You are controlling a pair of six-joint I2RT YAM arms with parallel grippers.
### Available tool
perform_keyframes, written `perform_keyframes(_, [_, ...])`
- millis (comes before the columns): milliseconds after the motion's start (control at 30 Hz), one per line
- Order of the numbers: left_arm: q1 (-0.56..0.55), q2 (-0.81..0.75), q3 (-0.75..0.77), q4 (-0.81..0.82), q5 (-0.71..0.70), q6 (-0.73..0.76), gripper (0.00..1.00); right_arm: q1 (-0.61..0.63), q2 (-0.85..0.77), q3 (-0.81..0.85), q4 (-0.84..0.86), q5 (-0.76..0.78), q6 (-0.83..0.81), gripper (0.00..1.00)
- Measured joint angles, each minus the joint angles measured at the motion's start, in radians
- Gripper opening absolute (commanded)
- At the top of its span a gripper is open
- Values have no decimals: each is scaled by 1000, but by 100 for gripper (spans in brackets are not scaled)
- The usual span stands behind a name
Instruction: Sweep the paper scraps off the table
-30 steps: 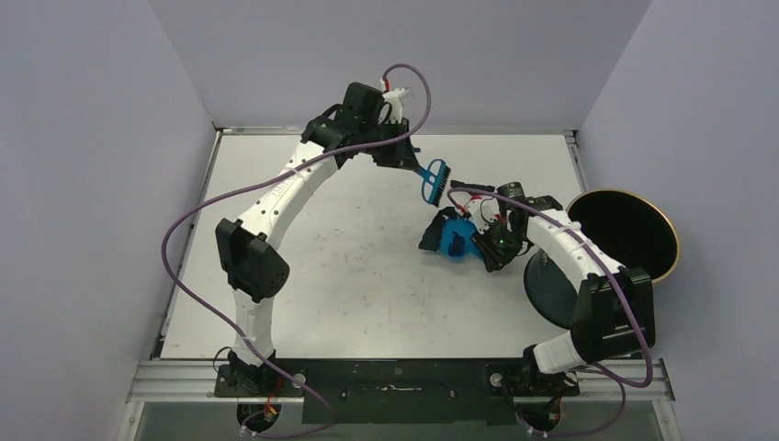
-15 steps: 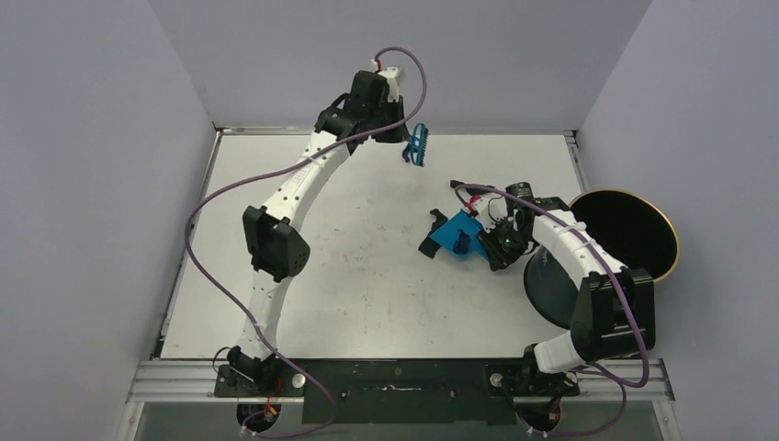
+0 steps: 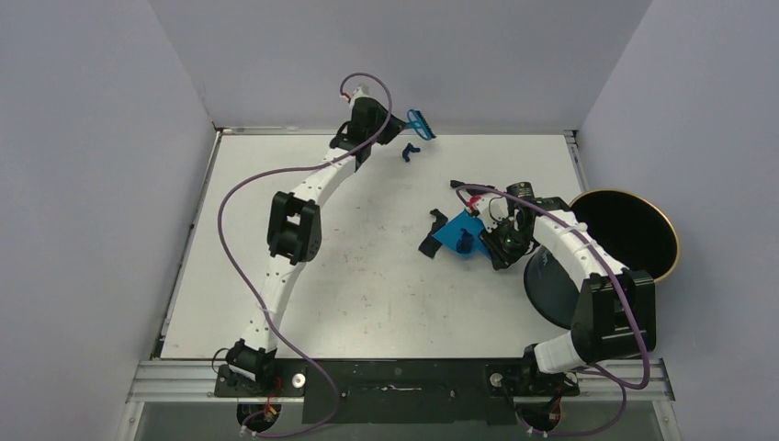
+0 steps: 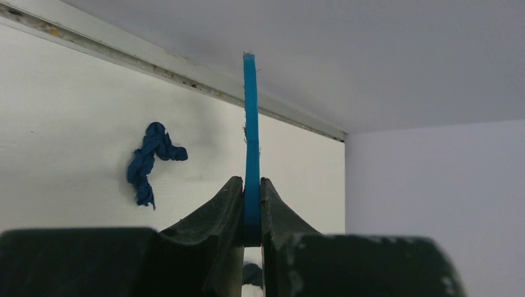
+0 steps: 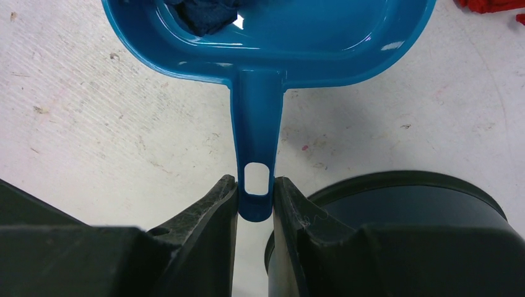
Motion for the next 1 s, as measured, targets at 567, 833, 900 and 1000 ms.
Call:
perform_keyframes(567, [27,-87,-525,325,-6,-346,0,0,-1,6,0,21,8,5])
perform_keyframes(833, [90,-584,-1352,605,50,-416,0,0,-1,25,-27,18,-9,5])
perform_keyframes(900, [95,-699,-1508,633,69,-407,0,0,-5,36,-36,15,-13,5])
perform_keyframes(1000, [97,-897,-1699,627,98,-364,0,0,-21,56,-49,13,-15,5])
